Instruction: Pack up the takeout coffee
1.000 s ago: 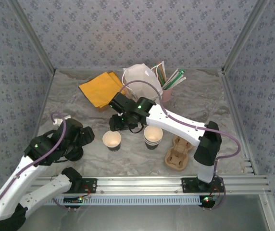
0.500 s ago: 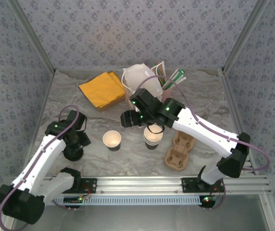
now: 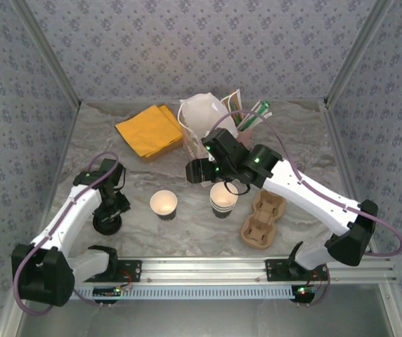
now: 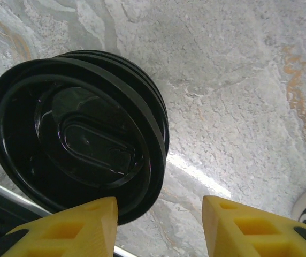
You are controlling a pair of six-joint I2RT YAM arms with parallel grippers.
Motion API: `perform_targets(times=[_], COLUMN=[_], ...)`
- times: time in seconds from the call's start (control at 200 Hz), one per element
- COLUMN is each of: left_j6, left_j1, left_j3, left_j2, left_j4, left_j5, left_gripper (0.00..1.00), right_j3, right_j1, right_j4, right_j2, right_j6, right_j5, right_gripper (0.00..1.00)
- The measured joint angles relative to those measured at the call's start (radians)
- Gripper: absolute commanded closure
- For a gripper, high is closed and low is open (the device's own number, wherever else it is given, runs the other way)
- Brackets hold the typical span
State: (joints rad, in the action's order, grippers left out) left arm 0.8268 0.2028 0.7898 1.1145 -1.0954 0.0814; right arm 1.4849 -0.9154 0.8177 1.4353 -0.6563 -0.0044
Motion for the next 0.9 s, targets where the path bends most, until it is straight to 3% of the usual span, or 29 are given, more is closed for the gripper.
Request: perform_targets(times=[0.145, 0.235, 0.725, 0.775, 0.9], left_j6=[0.0, -0.002, 0.001, 0.0, 0.003], left_j1=[0.0, 0.0, 0.0, 0.0, 0.0], left_j3=[-0.01, -0.012, -0.026, -0.026, -0.026], left_j2=[0.017, 0.023, 0.06, 0.06, 0.06], left_j4=[0.011, 0.027, 0.053, 0.052, 0.051], left_j5=[0.001, 0.001, 0.016, 0.017, 0.021], left_gripper=[0.59, 0.7, 0.73, 0.79, 0.83], right_j3=[-0.014, -0.019, -0.05, -0.052, -0.062], right_j1=[0.01, 0.015, 0.044, 0.048, 0.054], right_j4=[-0.001, -0.002, -0.013, -0.015, -0.015], right_j2=[-0.024, -0.038, -0.054, -0.054, -0.054], right_j6=[0.0, 0.0, 0.0, 0.0, 0.0], right_j5=[0.0, 0.0, -0.012, -0.013, -0.018], right_gripper=[0.23, 0.23, 0.23, 0.23, 0.23])
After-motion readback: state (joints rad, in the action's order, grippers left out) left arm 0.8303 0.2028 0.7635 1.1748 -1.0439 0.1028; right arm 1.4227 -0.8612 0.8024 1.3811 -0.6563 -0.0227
